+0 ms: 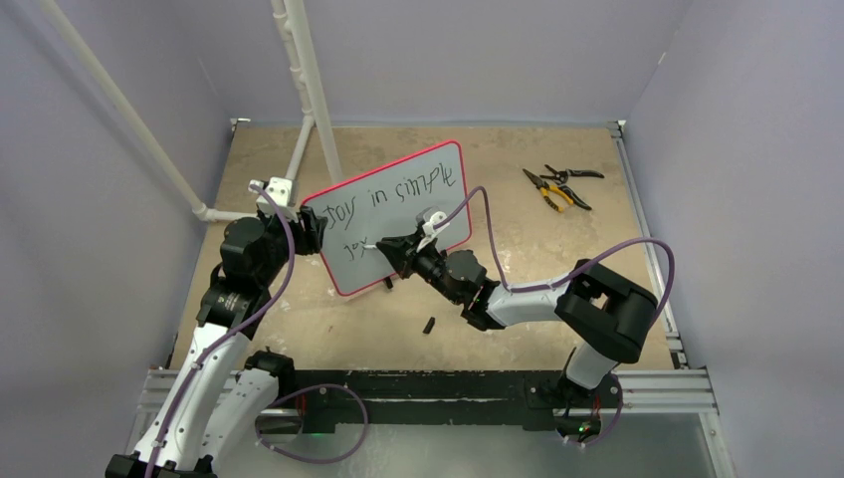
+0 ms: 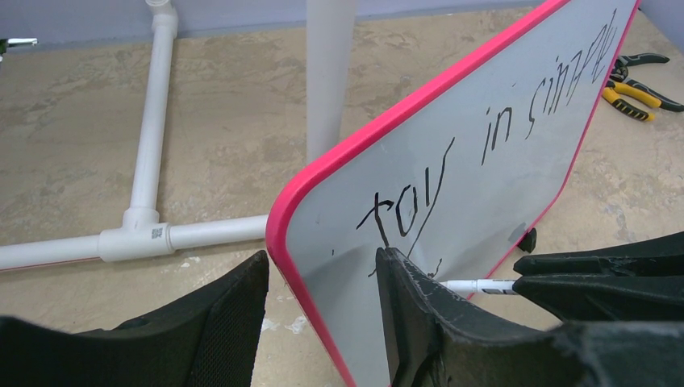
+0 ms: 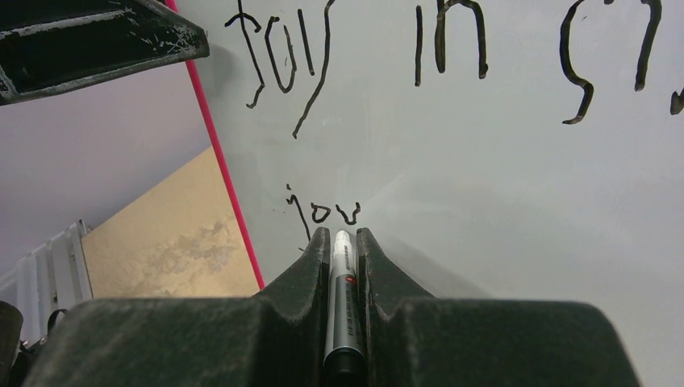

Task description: Write a sentence on the whiteboard

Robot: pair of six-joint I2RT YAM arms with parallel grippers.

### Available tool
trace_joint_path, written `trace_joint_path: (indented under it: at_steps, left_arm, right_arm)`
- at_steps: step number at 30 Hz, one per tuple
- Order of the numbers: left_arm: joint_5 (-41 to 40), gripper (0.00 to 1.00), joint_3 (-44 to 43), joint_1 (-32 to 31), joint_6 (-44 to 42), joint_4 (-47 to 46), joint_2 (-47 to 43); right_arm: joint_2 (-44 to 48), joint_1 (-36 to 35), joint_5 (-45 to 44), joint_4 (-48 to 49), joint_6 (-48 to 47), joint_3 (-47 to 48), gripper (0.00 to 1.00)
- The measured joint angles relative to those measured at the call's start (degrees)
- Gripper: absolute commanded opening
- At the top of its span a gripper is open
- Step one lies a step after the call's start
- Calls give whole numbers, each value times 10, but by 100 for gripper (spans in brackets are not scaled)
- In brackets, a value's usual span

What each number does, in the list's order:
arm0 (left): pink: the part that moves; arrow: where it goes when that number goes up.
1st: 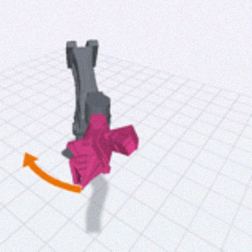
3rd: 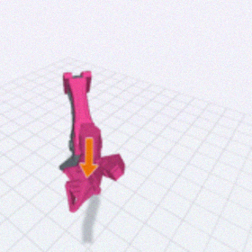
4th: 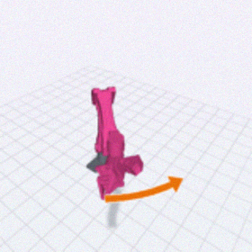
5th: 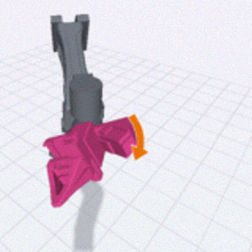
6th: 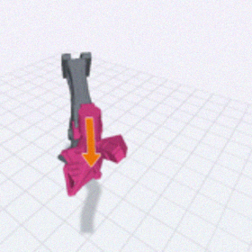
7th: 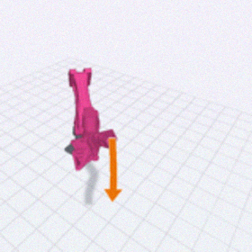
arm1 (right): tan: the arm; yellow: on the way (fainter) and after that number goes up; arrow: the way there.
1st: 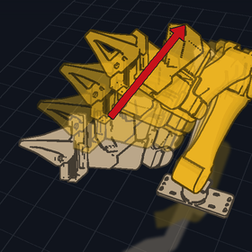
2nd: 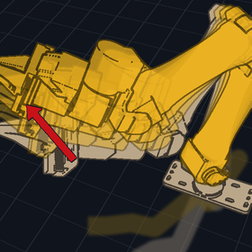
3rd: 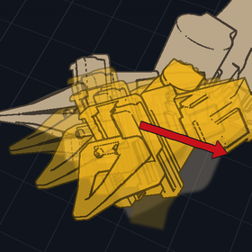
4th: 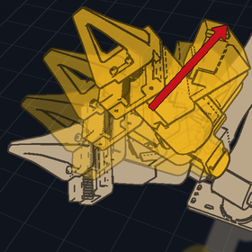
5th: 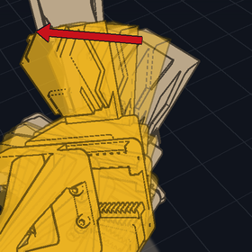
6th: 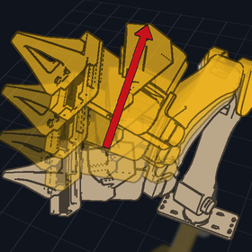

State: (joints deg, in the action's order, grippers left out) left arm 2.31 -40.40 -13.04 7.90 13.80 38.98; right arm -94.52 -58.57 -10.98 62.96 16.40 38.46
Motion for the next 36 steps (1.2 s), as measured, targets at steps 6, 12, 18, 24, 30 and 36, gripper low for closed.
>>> trace_joint_path:
  at_steps: [6, 12, 18, 24, 30, 36]
  left_arm:
    - [0, 51, 0, 0, 0, 0, 0]
    - [0, 51, 0, 0, 0, 0, 0]
    - [0, 51, 0, 0, 0, 0, 0]
    - [0, 51, 0, 0, 0, 0, 0]
    - [0, 51, 0, 0, 0, 0, 0]
    - [0, 52, 0, 0, 0, 0, 0]
  right_arm:
    - [0, 0, -1, 0, 0, 1, 0]
    - [0, 0, -7, 0, 0, 1, 0]
    - [0, -3, -18, 0, 0, 1, 0]
    - [0, -3, -24, 0, 0, 1, 0]
    - [9, -3, -35, 1, -2, -2, 0]
    - [40, -3, -45, 22, -11, -22, 0]
